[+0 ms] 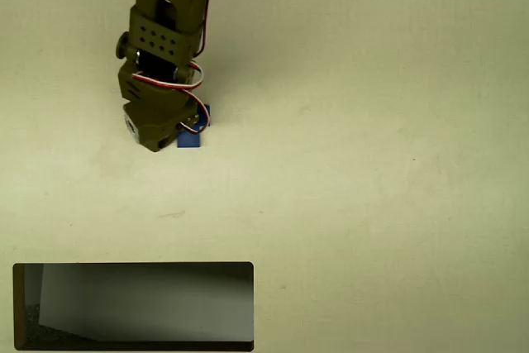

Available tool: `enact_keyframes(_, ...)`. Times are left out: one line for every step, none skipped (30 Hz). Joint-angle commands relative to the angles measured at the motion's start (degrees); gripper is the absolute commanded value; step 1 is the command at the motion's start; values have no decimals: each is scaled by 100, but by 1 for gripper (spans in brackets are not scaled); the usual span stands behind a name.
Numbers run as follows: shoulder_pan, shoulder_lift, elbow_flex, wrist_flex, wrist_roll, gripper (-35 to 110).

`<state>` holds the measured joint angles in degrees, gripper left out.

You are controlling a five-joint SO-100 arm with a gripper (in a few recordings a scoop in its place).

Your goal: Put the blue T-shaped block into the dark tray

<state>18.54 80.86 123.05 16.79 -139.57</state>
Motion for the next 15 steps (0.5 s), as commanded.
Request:
enact_keyframes(53,158,-220,281,62,0)
enact_keyframes(167,220,-422,624,18,0)
enact_keyframes(281,325,-650,1063,9,0)
enact_keyframes(396,475,-923,1582,26,0)
enact_keyframes(483,659,-1187,2171,123,0)
enact_keyframes(545,870,-1468,2804,255,0)
enact_keyframes(563,1081,-1740,3498,413,0)
enact_keyframes(563,1283,-1978,4236,589,0)
enact_keyframes(510,1441,-2206,4983,712,0)
enact_keyframes(431,1573,-2347,5695,826,0)
enact_keyframes(308,1670,-2373,6284,949,0)
enact_keyframes(158,1740,-2285,6768,984,0)
enact_keyframes(-9,1775,-2101,7084,1055,0)
enact_keyframes(-202,1784,-1854,7251,1204,0)
enact_keyframes(-396,1784,-1582,7269,1424,0)
